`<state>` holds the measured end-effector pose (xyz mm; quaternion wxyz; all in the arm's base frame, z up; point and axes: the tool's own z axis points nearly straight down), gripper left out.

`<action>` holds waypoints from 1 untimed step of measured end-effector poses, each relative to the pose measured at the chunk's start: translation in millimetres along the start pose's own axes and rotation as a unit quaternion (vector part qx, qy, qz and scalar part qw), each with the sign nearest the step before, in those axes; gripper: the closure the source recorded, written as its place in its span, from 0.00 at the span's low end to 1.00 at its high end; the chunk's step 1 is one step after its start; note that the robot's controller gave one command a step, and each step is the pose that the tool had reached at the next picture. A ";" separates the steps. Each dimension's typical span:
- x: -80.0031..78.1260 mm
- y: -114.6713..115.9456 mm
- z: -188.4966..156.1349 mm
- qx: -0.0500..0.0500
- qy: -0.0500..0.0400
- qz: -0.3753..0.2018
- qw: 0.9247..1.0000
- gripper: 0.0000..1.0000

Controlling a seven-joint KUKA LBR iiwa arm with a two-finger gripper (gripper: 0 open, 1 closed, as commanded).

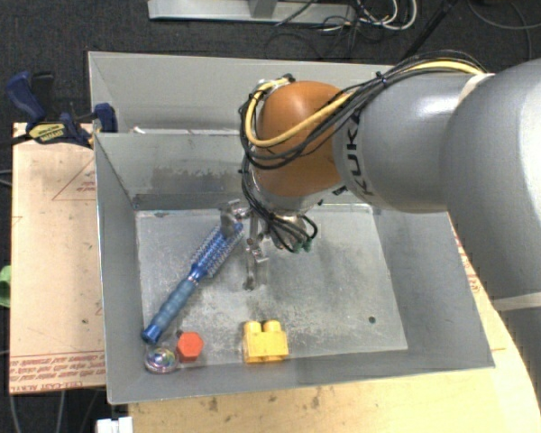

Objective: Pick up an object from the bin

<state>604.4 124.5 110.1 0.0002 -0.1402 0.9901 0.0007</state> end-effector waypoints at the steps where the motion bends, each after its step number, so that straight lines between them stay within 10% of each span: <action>1: -1.1 -1.1 -1.6 0.000 -0.002 0.001 1.000 1.00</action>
Offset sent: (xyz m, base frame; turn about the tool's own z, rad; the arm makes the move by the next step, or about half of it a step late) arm 0.0000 0.0000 0.0000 0.0000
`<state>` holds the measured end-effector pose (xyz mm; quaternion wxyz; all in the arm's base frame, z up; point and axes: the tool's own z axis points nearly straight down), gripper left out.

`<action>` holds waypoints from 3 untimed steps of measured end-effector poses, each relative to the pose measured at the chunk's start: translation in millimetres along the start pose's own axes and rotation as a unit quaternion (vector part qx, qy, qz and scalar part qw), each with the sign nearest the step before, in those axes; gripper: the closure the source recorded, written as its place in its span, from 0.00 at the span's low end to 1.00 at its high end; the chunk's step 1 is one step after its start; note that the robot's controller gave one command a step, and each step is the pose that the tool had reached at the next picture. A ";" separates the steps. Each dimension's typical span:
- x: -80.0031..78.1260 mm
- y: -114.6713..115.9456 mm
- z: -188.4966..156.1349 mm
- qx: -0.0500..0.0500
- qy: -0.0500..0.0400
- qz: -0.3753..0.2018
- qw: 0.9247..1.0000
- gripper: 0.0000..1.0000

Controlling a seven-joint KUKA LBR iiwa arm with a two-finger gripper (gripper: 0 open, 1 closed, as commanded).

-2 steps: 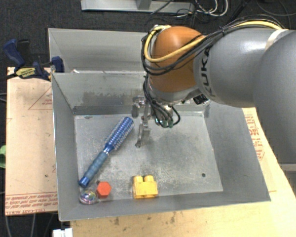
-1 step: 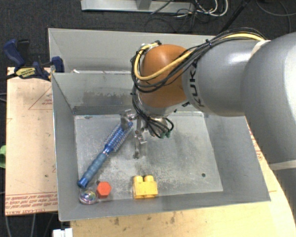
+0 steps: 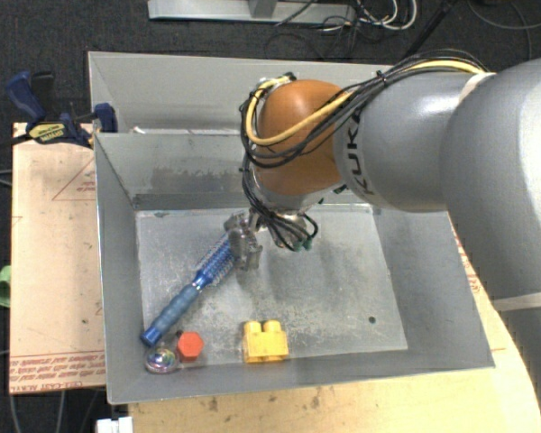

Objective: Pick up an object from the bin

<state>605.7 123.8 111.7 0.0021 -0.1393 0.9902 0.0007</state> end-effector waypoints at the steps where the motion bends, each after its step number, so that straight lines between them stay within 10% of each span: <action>1: 0.5 0.5 0.4 -0.001 0.001 0.000 1.000 0.00; 2: -30.4 42.3 41.3 -0.001 -0.001 -0.096 0.995 0.00; 3: -29.2 39.6 42.3 0.001 0.002 -0.096 0.995 1.00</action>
Offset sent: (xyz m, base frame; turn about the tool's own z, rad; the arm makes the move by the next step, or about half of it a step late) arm 0.0000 0.0000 0.0000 0.0000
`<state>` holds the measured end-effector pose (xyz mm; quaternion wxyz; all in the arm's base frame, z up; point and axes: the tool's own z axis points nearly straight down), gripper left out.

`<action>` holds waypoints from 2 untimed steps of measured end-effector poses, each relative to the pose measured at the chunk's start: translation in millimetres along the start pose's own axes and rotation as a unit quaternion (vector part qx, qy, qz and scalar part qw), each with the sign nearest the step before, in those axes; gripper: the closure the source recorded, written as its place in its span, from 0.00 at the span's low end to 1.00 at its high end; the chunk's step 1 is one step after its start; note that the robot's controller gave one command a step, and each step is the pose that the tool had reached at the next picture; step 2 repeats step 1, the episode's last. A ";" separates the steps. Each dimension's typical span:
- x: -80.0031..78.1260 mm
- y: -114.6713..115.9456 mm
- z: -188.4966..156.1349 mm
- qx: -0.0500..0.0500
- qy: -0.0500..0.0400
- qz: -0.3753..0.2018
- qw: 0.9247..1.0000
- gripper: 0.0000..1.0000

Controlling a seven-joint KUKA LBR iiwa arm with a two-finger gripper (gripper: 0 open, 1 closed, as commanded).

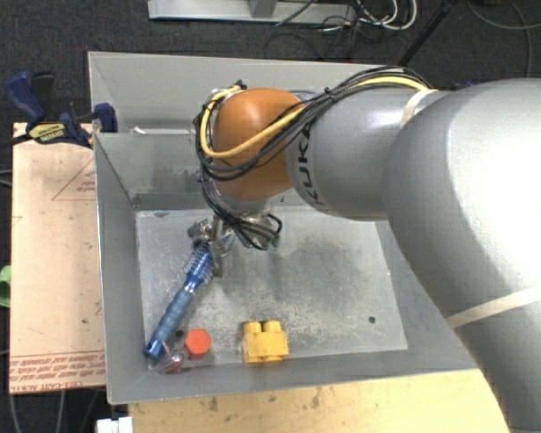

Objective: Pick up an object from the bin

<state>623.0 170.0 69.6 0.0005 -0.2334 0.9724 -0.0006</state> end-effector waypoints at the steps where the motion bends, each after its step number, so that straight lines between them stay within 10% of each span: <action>1: 39.3 11.0 -134.3 0.000 -0.004 -0.009 1.000 1.00; 2: 39.3 11.0 -134.3 0.000 -0.004 -0.009 1.000 1.00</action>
Offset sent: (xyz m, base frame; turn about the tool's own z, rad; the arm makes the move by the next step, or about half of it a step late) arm -0.0408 -0.0088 0.1300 -0.0186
